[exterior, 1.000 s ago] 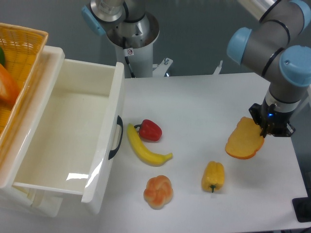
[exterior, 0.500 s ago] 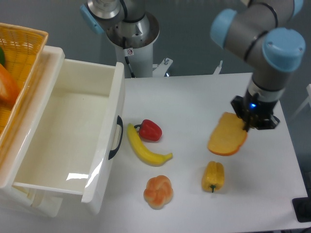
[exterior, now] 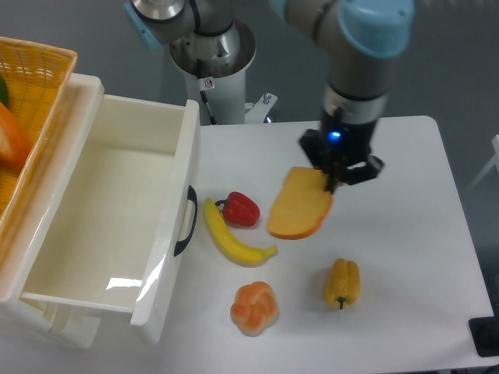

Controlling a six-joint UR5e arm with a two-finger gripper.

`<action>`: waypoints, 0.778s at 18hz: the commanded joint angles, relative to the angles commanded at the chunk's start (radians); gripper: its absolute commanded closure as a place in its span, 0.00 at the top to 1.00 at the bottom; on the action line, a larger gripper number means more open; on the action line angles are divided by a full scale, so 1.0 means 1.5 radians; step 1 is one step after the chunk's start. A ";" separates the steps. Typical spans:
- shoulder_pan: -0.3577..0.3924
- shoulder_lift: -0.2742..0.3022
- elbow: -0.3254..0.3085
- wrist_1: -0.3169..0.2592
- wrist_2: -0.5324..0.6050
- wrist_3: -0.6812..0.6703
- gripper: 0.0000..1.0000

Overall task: Place the bread slice in the upper white drawer
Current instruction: 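Carry the held bread slice over the open white drawer, then lower the bread slice into the drawer and open the gripper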

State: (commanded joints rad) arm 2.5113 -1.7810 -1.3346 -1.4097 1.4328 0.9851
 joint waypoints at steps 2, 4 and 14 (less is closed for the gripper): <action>-0.013 0.027 -0.001 -0.001 -0.025 -0.026 0.00; -0.016 0.040 0.000 -0.001 -0.056 -0.054 0.00; -0.128 0.054 -0.030 0.000 -0.053 -0.174 0.00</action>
State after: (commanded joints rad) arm 2.3195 -1.6997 -1.3789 -1.4097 1.3530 0.7240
